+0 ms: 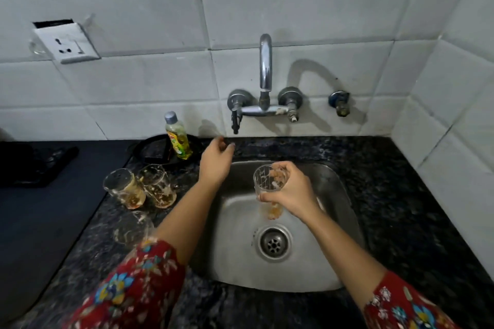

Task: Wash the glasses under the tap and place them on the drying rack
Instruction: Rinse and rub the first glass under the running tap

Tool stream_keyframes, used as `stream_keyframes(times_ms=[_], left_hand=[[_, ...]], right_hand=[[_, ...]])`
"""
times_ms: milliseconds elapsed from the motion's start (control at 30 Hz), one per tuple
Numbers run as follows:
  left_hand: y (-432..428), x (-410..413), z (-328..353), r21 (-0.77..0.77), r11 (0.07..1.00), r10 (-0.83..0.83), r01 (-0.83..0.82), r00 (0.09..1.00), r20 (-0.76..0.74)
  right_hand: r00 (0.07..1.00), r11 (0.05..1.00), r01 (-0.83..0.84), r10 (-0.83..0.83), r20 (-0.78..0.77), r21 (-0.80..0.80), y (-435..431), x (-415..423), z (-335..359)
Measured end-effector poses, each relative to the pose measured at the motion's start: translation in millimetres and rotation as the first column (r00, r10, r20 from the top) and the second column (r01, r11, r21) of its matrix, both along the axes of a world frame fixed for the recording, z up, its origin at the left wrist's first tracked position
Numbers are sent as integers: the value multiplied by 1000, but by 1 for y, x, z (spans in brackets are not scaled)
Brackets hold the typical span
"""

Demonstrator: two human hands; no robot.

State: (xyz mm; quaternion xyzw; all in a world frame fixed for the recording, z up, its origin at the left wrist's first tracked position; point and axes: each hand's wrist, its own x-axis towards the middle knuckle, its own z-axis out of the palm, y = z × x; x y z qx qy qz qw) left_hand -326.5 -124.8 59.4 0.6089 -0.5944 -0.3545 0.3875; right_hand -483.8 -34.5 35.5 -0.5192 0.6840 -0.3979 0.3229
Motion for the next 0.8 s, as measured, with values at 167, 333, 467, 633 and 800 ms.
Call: stream_keyframes(times_ms=[167,333,467,633,800], left_hand=[[-44,-27,25,2,1000,-24,24,980,196],[-65,-39,27,-8,999,36,-35,951,307],[-74,-39,25,-26,999,26,-18,934,357],[-81,-33,13,27,999,17,-18,999,51],[-50,-13,-47,69,986,-137,149,979,-150]], right_hand=[[1000,995,9,-8,-6,95,-11,-2,-20],[1000,991,6,-2,-27,133,-21,-3,-30],[998,990,-1,9,-55,144,-23,-2,-39],[996,986,-14,28,-86,164,-23,-1,-50],[999,991,-53,51,20,124,-23,-2,-60]])
